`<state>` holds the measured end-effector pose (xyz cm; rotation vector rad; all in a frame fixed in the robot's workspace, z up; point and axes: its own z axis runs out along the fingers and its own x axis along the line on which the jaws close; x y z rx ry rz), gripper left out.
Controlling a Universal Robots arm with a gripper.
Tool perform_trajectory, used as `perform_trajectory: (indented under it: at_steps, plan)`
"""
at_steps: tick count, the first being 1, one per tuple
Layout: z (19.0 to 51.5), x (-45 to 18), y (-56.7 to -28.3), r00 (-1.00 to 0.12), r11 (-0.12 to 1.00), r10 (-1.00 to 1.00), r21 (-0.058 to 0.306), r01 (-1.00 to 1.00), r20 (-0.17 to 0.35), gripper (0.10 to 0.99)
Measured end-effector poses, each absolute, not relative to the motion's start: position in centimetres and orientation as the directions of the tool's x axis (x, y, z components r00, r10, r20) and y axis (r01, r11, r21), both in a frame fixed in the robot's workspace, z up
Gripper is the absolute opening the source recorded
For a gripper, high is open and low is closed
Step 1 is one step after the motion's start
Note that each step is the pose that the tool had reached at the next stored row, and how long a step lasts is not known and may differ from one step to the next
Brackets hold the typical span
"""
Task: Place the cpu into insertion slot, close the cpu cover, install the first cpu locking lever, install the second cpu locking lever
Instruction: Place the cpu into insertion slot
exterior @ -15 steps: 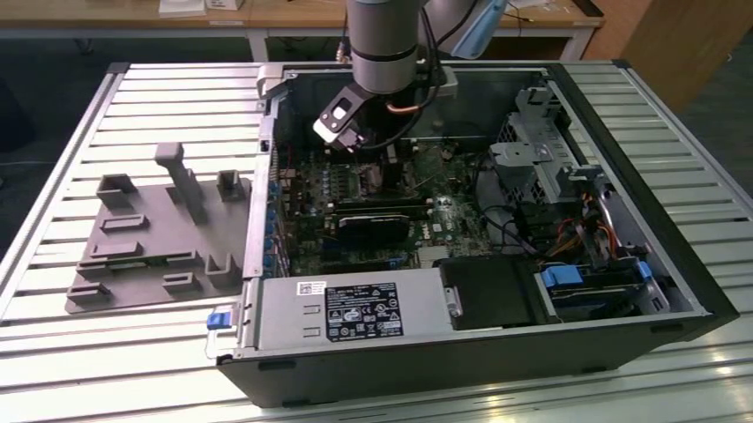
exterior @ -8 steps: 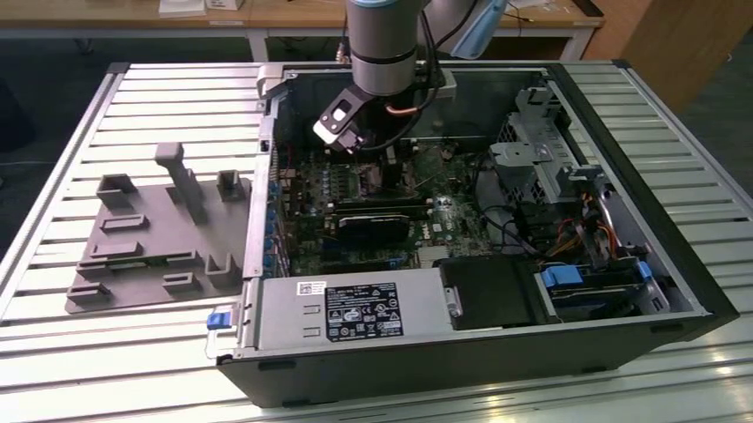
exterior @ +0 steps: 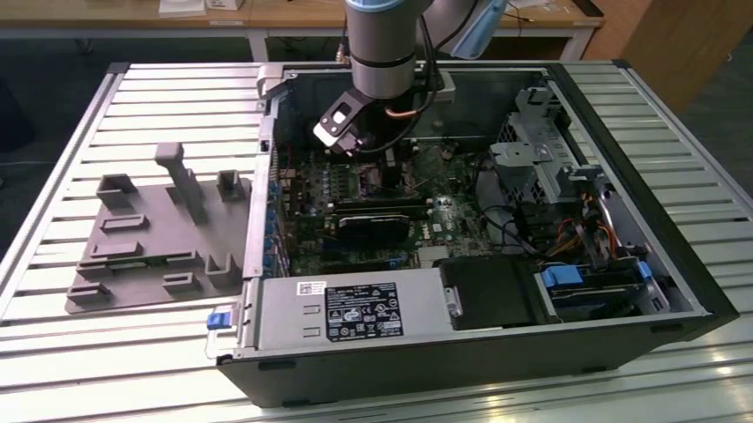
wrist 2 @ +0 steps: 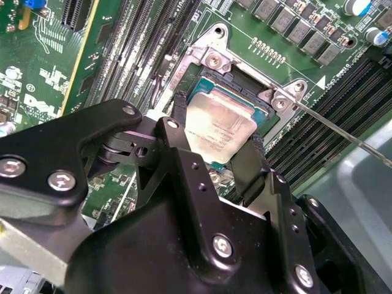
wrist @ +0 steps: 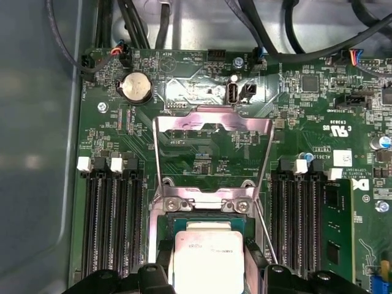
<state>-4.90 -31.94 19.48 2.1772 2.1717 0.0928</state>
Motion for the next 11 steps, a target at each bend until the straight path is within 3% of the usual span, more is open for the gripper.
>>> perform_trajectory:
  at_steps: [11]
  plan:
    - [19.40, -4.90, -31.93, 0.004, -0.004, 1.000, 0.089, 0.996, -0.003, 0.537]
